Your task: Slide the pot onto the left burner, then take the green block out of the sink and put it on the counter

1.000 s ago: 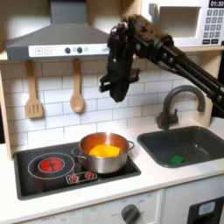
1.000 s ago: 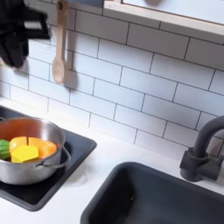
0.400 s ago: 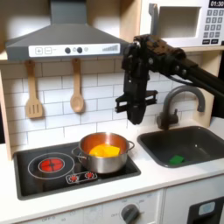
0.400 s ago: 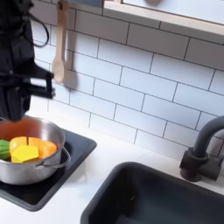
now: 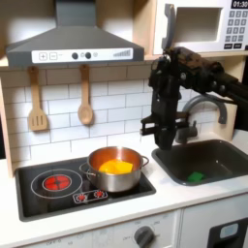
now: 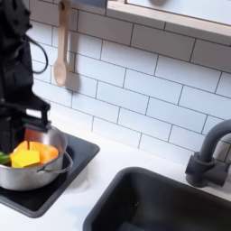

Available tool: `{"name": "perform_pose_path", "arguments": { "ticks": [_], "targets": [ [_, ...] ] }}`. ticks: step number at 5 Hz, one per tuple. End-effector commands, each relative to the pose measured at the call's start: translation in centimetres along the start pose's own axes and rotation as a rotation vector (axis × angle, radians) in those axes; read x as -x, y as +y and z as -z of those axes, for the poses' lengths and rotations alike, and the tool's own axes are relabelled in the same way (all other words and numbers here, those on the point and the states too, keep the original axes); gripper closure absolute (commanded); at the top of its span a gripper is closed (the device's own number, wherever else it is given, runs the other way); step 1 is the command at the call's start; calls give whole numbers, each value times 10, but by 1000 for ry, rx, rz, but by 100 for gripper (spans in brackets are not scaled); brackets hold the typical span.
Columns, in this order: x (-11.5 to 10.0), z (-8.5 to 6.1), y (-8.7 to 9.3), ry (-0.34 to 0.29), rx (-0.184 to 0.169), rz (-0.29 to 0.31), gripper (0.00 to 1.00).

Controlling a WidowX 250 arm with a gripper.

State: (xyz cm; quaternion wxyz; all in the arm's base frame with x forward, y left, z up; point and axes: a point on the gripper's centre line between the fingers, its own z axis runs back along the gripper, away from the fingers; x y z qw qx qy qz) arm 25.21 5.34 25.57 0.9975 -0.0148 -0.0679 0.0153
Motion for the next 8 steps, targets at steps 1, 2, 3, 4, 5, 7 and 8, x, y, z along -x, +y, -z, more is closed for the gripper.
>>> {"name": "perform_pose_path", "arguments": {
  "ticks": [1, 2, 3, 4, 5, 7, 8],
  "targets": [
    [33, 15, -3, 48, -29, 72, 100],
    [48, 18, -5, 62, -43, 100, 100],
    [57, 19, -1, 69, -62, 85, 78],
    [62, 20, 0, 70, -73, 98, 0],
    [65, 19, 1, 76, -81, 102, 0],
    [69, 17, -1, 92, -68, 95, 0],
    [72, 17, 1, 121, -55, 72, 0]
  ]
}}
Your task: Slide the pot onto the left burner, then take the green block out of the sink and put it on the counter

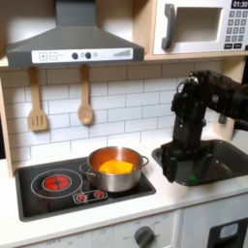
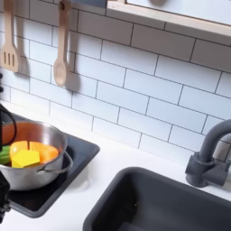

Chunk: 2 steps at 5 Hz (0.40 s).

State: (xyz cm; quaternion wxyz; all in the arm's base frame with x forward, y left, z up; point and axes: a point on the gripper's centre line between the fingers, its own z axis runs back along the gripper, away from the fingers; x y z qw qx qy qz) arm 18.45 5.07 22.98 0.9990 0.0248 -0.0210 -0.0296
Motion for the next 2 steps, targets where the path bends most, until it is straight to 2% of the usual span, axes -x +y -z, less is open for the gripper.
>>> {"name": "perform_pose_path", "arguments": {
  "ticks": [1, 2],
  "targets": [
    [6, 2, 1, 67, 54, -54, 0],
    [8, 6, -1, 95, 63, -67, 0]
  ]
}}
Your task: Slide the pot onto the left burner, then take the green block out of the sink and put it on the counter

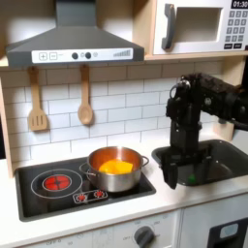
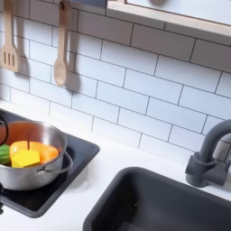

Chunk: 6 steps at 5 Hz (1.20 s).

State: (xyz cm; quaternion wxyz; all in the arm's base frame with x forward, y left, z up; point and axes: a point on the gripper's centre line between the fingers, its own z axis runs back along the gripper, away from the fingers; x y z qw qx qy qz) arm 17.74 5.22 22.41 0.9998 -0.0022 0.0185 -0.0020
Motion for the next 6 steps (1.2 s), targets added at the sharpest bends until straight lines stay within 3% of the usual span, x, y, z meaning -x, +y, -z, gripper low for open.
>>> {"name": "perform_pose_path", "arguments": {
  "ticks": [1, 2, 4, 6],
  "targets": [
    [1, 4, -2, 40, 51, -13, 0],
    [2, 7, 0, 9, 20, 19, 0],
    [1, 8, 4, -87, -4, 74, 0],
    [-2, 6, 5, -133, 15, 90, 0]
  ]
}}
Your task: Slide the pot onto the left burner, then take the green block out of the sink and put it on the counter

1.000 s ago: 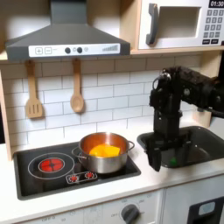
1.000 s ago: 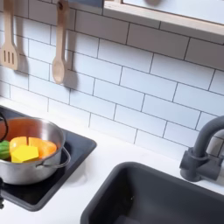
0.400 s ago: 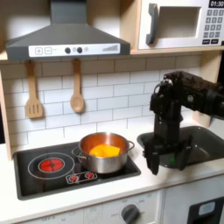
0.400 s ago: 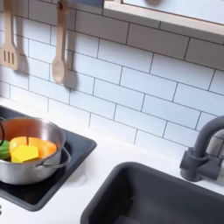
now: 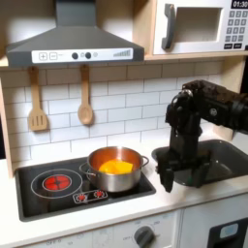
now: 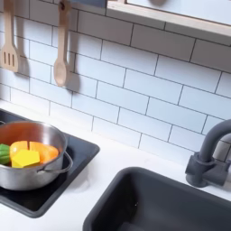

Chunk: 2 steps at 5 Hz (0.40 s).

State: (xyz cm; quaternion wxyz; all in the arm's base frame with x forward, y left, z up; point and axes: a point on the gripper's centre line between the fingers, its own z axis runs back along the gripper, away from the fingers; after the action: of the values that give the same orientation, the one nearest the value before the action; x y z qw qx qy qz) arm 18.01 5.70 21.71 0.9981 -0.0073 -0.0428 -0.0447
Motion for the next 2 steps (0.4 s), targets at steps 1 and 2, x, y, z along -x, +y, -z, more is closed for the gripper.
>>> {"name": "perform_pose_path", "arguments": {
  "ticks": [1, 2],
  "targets": [
    [0, -2, 1, -39, 65, 11, 0],
    [-6, -5, 0, -125, 65, 50, 0]
  ]
}}
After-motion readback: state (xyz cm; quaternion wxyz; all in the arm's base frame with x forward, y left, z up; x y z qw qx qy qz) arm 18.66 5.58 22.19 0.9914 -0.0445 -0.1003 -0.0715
